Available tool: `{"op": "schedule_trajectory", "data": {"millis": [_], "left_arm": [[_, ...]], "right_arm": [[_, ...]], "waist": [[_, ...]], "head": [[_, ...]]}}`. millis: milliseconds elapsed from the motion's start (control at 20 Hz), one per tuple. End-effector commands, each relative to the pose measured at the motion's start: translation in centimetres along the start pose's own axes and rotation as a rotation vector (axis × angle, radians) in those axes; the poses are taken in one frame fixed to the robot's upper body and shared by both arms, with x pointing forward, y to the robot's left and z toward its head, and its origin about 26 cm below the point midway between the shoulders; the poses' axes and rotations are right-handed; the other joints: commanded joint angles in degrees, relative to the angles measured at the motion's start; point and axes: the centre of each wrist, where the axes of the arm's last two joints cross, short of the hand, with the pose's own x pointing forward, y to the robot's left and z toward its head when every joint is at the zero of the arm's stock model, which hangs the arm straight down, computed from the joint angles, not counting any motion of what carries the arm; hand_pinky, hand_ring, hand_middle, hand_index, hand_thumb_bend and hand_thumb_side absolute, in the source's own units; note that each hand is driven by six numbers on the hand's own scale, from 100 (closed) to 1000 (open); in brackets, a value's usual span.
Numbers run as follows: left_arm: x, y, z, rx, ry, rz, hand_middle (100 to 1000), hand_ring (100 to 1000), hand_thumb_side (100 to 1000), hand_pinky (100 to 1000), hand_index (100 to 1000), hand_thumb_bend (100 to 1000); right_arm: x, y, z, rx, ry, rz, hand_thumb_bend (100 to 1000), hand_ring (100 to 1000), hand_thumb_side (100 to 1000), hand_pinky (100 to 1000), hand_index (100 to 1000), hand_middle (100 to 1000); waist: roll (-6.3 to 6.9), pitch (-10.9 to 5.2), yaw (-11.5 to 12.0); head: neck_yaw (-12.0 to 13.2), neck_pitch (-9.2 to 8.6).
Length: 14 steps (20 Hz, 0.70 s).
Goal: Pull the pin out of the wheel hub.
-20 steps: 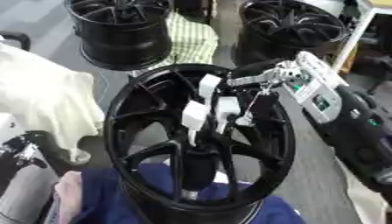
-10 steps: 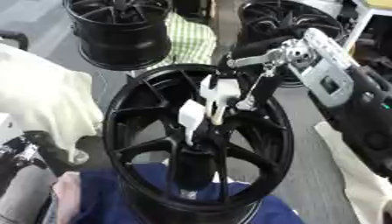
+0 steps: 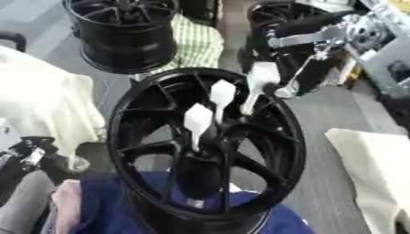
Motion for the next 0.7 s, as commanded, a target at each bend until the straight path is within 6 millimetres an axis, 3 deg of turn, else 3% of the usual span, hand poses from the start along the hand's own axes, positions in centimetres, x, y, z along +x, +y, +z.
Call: {"op": "schedule_trajectory", "data": {"millis": [50,250,450,550,650,700], "left_arm": [[1.0,1.1,0.0,0.022,-0.026,-0.037,630,827,546,503,784,184],[1.3,1.3,-0.1,0.036,-0.037,-0.037,630,827,545,502,784,186],[1.5,1.5,-0.2,0.052,-0.048,-0.034,630,827,544,501,784,187],[1.5,1.6,-0.2,0.058,-0.052,-0.033,630,827,544,501,784,188],[1.6,1.6,-0.2,0.062,-0.055,-0.031,630,827,544,500,784,187],[1.6,1.6,-0.2,0.063,-0.057,-0.03,630,827,544,500,784,187]], "right_arm": [[-0.2,-0.9,5.7,-0.072,0.109,0.018,100,439,104,353,743,447],[-1.0,2.9,10.1,-0.091,0.253,-0.057,100,451,120,371,746,454],[-2.2,7.9,12.1,-0.085,0.428,-0.121,100,477,144,413,764,480],[-3.0,10.9,12.5,-0.101,0.504,-0.18,100,594,200,560,867,627],[-4.0,14.1,12.7,-0.133,0.574,-0.254,100,752,307,695,918,789],[-4.4,15.5,12.8,-0.156,0.609,-0.285,131,790,349,732,927,824]], "waist": [[0.31,-0.6,-0.3],[0.56,-0.09,-0.9],[0.99,0.35,-1.5],[1.2,0.49,-1.7],[1.39,0.59,-1.9],[1.48,0.63,-2.0]], "head": [[0.7,-0.71],[1.5,-1.66],[2.4,-2.23],[2.7,-2.34],[2.8,-2.48],[2.9,-2.56]]}}
